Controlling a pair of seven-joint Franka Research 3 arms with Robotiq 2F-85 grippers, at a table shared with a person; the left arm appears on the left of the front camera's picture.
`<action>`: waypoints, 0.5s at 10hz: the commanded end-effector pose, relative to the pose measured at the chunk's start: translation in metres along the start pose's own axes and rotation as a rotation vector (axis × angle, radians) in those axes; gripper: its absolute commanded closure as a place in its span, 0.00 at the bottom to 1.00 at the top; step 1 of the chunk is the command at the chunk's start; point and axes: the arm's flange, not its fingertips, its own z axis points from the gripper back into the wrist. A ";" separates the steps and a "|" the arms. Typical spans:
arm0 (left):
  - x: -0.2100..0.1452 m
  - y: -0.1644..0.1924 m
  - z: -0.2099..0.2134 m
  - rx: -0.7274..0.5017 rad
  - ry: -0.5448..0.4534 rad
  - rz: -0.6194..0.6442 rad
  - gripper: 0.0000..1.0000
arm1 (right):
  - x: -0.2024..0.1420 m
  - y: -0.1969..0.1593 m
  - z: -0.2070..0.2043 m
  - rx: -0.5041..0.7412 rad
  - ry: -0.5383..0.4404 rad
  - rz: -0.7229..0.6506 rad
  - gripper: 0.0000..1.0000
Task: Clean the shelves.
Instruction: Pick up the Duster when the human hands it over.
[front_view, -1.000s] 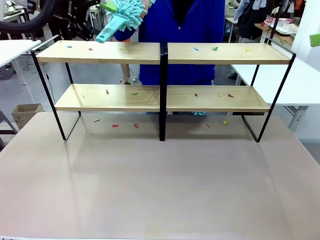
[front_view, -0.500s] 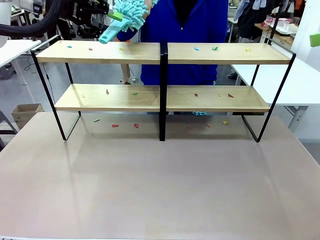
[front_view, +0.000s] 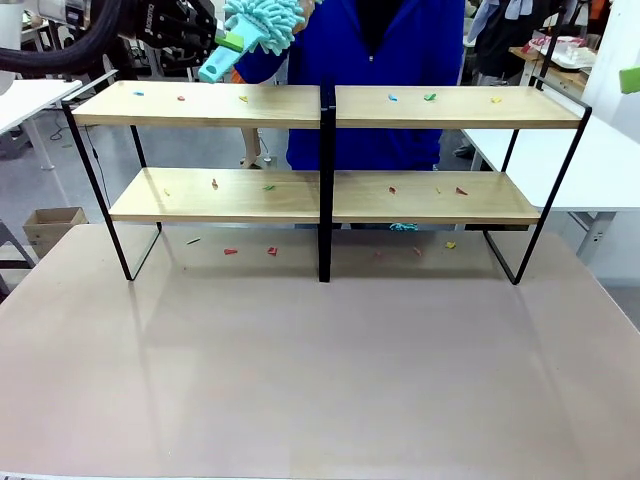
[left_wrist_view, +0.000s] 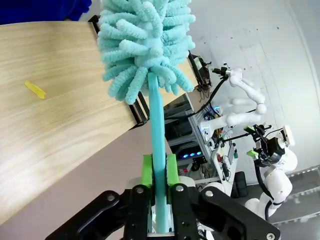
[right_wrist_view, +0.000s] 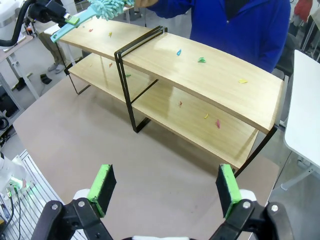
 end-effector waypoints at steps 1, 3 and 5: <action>-0.015 -0.002 0.006 -0.012 -0.041 -0.029 1.00 | 0.000 0.000 0.000 0.002 0.000 0.000 0.00; -0.044 -0.015 0.061 0.003 0.087 -0.146 1.00 | 0.000 0.000 0.000 0.002 0.000 0.000 0.00; -0.099 -0.010 0.145 0.126 0.256 -0.359 1.00 | 0.000 0.000 0.000 0.002 0.000 0.000 0.00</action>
